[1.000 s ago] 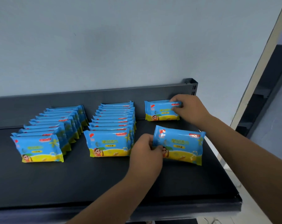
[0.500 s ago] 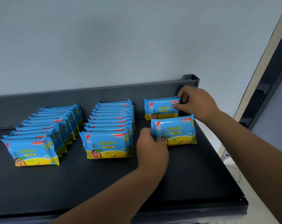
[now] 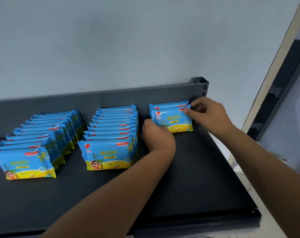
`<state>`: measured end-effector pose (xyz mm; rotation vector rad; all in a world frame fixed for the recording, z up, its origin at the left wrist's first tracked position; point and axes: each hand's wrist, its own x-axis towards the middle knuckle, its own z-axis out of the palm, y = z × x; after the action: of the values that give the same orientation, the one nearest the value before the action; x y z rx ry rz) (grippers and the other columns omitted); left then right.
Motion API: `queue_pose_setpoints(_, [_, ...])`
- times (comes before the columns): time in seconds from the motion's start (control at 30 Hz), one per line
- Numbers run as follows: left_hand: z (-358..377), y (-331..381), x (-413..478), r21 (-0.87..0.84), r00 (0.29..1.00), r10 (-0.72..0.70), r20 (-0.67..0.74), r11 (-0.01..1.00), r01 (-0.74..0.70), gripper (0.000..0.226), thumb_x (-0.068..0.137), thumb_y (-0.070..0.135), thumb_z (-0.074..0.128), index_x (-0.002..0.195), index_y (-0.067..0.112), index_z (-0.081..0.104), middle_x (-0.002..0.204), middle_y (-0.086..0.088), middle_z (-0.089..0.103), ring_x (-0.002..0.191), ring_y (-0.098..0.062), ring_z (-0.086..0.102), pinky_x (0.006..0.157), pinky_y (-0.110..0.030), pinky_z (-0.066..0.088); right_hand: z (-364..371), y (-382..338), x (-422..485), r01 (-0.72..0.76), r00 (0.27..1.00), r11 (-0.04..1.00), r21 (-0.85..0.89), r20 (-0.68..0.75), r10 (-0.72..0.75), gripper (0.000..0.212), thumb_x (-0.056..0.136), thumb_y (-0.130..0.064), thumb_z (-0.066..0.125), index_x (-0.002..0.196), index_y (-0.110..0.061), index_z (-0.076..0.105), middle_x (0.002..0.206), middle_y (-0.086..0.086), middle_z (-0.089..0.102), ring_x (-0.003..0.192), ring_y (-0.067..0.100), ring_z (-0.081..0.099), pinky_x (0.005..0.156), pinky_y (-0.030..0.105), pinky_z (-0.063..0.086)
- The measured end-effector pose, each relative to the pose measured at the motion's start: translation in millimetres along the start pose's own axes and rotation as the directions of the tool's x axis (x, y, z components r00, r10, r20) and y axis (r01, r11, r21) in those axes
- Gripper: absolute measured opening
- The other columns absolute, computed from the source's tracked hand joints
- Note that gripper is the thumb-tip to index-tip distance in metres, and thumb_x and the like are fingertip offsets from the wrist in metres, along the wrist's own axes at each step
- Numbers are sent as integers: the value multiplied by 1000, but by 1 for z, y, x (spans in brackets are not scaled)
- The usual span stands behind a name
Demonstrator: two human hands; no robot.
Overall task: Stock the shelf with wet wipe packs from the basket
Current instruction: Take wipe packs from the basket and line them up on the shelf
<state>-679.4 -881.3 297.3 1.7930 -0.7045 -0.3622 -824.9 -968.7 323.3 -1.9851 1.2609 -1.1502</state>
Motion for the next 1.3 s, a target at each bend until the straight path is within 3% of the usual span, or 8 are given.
queue_pose_setpoints(0.13, [5, 1, 9, -27, 999, -25, -44, 999, 24, 15, 98, 9, 59, 112, 10, 54, 119, -9, 62, 111, -28, 63, 96, -46, 54, 5, 1, -4, -12, 995, 981, -195, 91, 30, 47, 72, -34, 90, 107, -29, 60, 80, -8, 70, 76, 7, 67, 64, 27, 50])
queue_pose_setpoints(0.33, [10, 3, 15, 3, 999, -25, -26, 1000, 25, 19, 99, 10, 59, 117, 9, 53, 123, -10, 61, 113, -28, 63, 95, -43, 55, 11, 4, 0, -39, 994, 964, -264, 91, 65, 31, 73, -32, 89, 90, -23, 65, 82, -7, 70, 79, 10, 66, 70, 32, 55])
queue_pose_setpoints(0.63, [6, 4, 9, -11, 996, 83, 9, 996, -83, 39, 99, 20, 63, 133, 7, 50, 134, -11, 51, 120, -27, 59, 97, -33, 51, 10, -2, -4, -70, 992, 950, -305, 75, 97, 28, 82, -39, 81, 96, -20, 66, 89, -5, 68, 84, 11, 63, 68, 29, 49])
queue_pose_setpoints(0.77, [3, 10, -9, 83, 957, 271, 103, 956, -280, 76, 97, 18, 61, 158, 1, 20, 164, -18, 23, 153, -32, 25, 125, -39, 26, 6, -9, -10, -63, 998, 943, -326, -23, 59, 29, 89, -44, 70, 101, -19, 66, 97, -2, 68, 92, 19, 63, 76, 33, 49])
queue_pose_setpoints(0.87, [-5, 19, -21, 140, 895, 416, 160, 888, -438, 84, 97, 19, 57, 162, 1, 6, 171, -17, 6, 159, -28, 3, 128, -33, 8, 5, -16, -16, -15, 998, 925, -379, -64, -10, 33, 93, -46, 65, 112, -19, 64, 104, -1, 67, 96, 20, 61, 79, 35, 49])
queue_pose_setpoints(1.03, [-25, 34, -22, 300, 765, 575, 291, 704, -644, 66, 98, 25, 50, 156, 1, 30, 164, -17, 31, 156, -36, 14, 129, -44, 13, 2, -34, -29, 130, 983, 885, -446, -58, -174, 34, 96, -43, 54, 117, -17, 62, 113, 2, 64, 101, 21, 59, 81, 37, 50])
queue_pose_setpoints(1.2, [-57, 47, -13, 429, 697, 673, 247, 568, -702, 62, 90, 41, 35, 126, -2, 60, 129, -21, 64, 130, -42, 51, 121, -50, 31, -3, -57, -42, 213, 973, 877, -431, 11, -231, 39, 101, -41, 51, 132, -18, 59, 130, 3, 62, 119, 22, 57, 96, 37, 48])
queue_pose_setpoints(1.3, [-83, 50, -9, 522, 663, 670, 334, 454, -722, 54, 95, 44, 39, 121, 2, 63, 120, -19, 68, 124, -41, 55, 115, -50, 38, -2, -76, -50, 251, 964, 872, -421, 31, -263, 40, 102, -40, 49, 134, -18, 58, 131, 3, 62, 119, 21, 57, 95, 36, 47])
